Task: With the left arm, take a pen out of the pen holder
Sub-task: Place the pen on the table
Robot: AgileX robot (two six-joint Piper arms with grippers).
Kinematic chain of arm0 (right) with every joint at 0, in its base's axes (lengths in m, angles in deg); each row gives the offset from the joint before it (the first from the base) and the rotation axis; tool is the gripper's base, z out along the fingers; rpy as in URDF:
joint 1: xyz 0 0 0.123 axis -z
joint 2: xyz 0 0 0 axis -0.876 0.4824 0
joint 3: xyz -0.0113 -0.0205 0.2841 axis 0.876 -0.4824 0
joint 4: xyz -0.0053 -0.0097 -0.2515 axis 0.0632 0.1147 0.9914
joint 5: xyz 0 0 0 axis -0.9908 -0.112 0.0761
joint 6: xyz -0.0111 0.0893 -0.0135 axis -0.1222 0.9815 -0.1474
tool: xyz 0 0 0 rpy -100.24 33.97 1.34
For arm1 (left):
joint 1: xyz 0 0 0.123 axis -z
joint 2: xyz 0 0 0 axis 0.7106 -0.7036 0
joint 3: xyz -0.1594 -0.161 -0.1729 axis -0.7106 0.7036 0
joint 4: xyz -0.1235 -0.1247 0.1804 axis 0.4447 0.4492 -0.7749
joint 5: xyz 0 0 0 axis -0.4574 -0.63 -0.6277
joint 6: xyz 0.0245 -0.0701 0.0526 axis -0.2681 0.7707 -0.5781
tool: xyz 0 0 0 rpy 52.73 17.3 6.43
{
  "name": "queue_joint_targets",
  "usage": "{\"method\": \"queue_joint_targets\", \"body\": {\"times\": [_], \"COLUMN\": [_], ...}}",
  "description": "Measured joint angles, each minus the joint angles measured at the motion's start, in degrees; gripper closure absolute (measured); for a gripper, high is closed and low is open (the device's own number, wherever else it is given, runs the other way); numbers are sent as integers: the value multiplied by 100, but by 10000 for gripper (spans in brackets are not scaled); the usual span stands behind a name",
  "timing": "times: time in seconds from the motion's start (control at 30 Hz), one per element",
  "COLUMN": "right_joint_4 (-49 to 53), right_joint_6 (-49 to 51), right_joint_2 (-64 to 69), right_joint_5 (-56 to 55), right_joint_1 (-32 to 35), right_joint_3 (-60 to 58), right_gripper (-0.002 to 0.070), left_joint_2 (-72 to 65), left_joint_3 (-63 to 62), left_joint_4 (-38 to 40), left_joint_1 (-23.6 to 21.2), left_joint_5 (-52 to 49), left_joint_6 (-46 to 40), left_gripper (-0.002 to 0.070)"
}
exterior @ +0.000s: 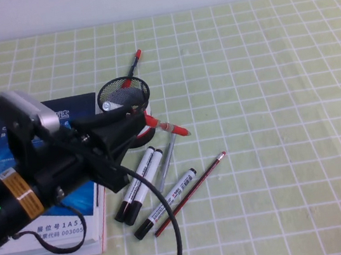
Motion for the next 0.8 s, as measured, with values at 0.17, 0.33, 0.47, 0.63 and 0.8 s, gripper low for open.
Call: {"method": "queue_joint_targets", "body": {"times": [0.17,0.33,0.47,0.63,0.8], "right_joint_4": [0,0,0,0,0], "right_joint_6": [0,0,0,0,0], "right_joint_2": [0,0,0,0,0], "right_joint_5": [0,0,0,0,0], "right_joint_1": [0,0,0,0,0], "right_joint_3": [0,0,0,0,0], "right_gripper": [691,691,691,691,691], "left_joint_2": [-508,-1267,-1845,-2155,-2157], "left_joint_3": [4,4,4,4,4], "left_joint_4": [449,724,803,1038,1125], "left_joint_1": [50,50,50,50,50], "left_joint_5": [0,157,504,869,1146], "left_joint_6": [-354,-433,-448,-463,-461], "left_gripper": [556,556,556,556,476]}}
